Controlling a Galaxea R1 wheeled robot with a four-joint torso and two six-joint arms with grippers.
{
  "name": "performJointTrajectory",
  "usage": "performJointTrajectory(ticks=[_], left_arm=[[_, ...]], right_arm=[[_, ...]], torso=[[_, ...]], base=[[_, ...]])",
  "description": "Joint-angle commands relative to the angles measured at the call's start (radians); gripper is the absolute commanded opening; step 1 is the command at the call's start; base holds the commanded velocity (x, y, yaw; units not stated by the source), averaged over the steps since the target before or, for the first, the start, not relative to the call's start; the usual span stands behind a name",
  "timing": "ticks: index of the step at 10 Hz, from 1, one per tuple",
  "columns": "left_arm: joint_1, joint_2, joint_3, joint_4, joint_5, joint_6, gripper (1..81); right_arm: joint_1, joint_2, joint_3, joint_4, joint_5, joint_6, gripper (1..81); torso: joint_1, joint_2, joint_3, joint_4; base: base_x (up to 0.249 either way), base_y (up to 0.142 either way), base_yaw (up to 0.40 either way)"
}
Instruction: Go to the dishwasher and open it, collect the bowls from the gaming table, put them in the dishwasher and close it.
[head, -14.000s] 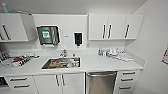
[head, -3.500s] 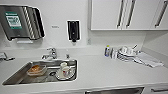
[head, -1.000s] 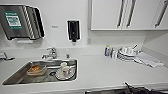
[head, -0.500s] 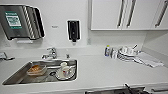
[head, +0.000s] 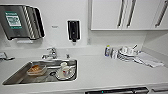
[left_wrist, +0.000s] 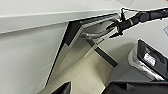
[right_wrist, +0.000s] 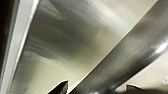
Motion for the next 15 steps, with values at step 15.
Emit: performJointTrajectory(ticks=[15], left_arm=[[-0.085, -0.020, 0.022, 0.007, 0.013, 0.009, 81.1]], right_arm=[[-0.033, 0.002, -0.006, -0.086, -0.171, -0.013, 81.1]], torso=[[0.001, 0.000, 0.000, 0.000]], base=[[-0.030, 0.000, 0.000]])
